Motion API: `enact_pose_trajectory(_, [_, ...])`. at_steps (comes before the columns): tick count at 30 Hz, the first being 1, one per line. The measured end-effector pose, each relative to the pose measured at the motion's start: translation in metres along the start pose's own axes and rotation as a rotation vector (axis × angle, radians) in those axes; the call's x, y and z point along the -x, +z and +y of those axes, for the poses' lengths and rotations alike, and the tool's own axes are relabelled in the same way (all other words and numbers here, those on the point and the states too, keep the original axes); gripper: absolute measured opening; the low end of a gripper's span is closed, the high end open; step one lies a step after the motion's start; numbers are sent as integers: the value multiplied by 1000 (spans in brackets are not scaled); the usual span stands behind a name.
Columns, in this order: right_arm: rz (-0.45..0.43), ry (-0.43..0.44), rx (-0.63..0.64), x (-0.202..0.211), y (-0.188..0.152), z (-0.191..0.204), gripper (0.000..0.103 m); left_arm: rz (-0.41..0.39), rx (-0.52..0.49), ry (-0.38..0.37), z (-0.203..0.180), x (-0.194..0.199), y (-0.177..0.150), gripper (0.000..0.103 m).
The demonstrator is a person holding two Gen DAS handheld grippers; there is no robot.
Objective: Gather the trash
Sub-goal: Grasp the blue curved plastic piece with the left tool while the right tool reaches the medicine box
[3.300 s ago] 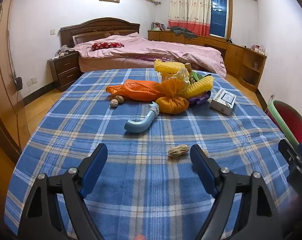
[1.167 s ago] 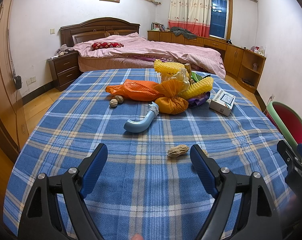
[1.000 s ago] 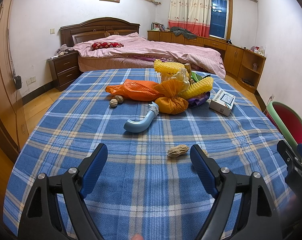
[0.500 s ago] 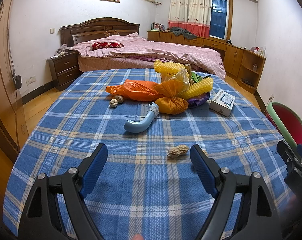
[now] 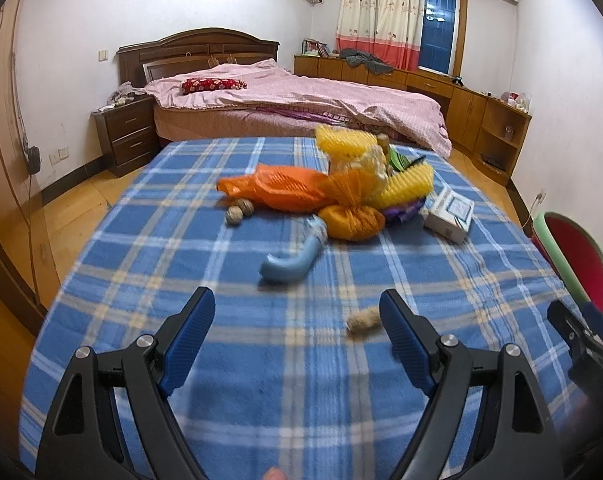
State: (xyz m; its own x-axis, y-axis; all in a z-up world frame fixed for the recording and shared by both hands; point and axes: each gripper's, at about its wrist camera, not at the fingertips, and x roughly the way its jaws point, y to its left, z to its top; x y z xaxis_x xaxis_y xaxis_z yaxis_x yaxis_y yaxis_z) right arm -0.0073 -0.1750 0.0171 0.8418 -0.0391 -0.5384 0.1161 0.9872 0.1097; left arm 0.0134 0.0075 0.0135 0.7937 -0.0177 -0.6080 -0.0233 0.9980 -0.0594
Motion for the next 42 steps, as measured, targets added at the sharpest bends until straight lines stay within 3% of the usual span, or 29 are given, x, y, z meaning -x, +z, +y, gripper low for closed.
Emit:
enact_pose_trajectory(5, [53,24,15,3,22,2,103,11,-17,3,9,-9,22,85])
enact_pose_trajectory(15, [161,73,46,-34,64,19,103,105,-90,-20,7,-50,41,85])
enact_pose_trajectory(21, [193,77,49,-47,67,25,103,212,-157,-41,1,-80,38,68])
enact_pose_trajectory(25, [206,79,42,-51,66,25,103,256,-146,-73,3,-92,38,56])
enact_pose_trajectory(27, [213,81,40,-54,66,25,103,263,-140,-103,3,-93,39,44])
enact_pose_trajectory(29, [216,81,36,-55,66,25,103,261,-146,-117,1,-93,40,24])
enact_pose_trajectory(31, [221,80,33,-58,66,25,103,264,-140,-141,2,-92,41,18])
enact_pose_trajectory(42, [243,61,28,-76,73,36,103,183,-21,-167,23,-85,73,18])
